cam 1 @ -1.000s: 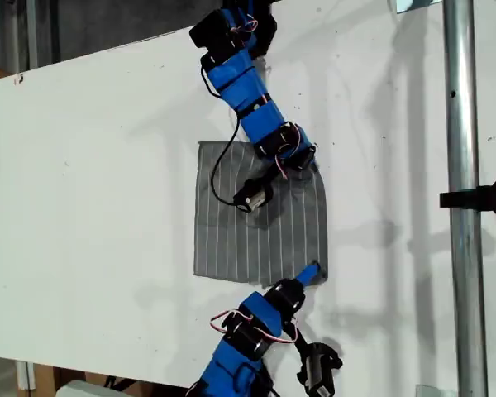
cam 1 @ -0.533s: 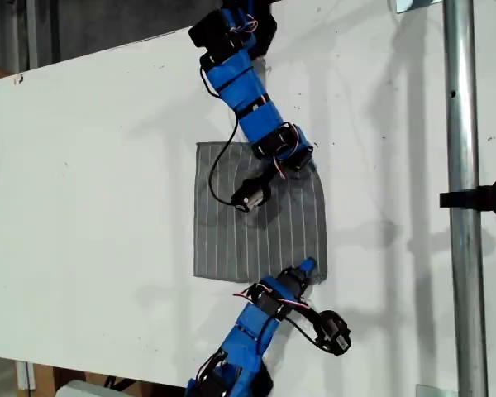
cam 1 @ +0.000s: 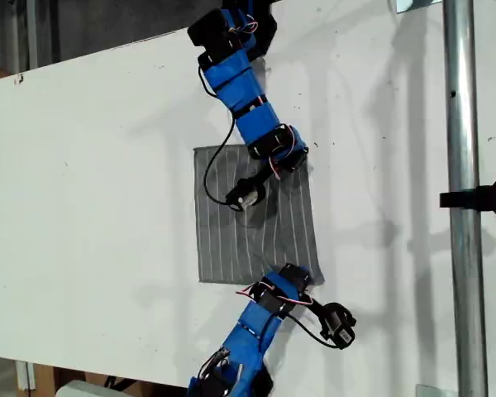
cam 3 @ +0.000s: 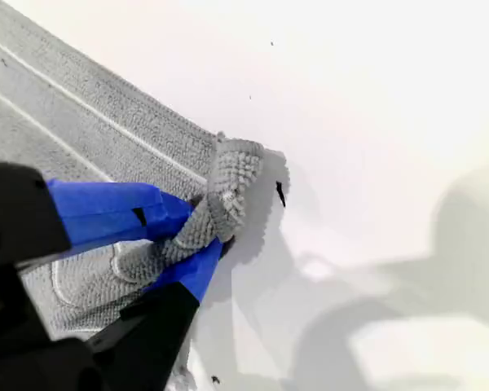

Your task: Grasp corners of a towel and fold twice.

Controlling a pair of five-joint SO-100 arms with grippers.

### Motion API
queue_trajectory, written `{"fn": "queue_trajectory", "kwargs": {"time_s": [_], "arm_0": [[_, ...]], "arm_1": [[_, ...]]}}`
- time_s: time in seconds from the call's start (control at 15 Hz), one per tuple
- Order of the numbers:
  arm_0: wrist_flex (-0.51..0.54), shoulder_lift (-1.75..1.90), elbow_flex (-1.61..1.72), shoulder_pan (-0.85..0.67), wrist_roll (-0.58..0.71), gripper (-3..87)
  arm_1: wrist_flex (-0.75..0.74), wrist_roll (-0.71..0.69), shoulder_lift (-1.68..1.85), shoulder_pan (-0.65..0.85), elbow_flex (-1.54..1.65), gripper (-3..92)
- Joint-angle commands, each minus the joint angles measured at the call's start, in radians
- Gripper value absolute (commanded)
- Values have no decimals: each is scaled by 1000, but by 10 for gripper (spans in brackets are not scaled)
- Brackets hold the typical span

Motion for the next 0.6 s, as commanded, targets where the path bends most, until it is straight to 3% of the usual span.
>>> {"fn": "queue_trajectory", "kwargs": {"time_s": [0.0, 0.27, 0.33, 0.53], "arm_0": [[104, 155, -51, 32, 81, -28], [95, 433, -64, 126, 336, -27], [95, 485, -58, 124, 344, -27], [103, 739, 183, -109, 267, -27]], "arm_1": [[20, -28, 163, -23, -17, -1], [-2, -230, 150, -192, -221, -1], [3, -235, 172, -179, -222, -1], [11, -184, 382, 91, -9, -1]]}}
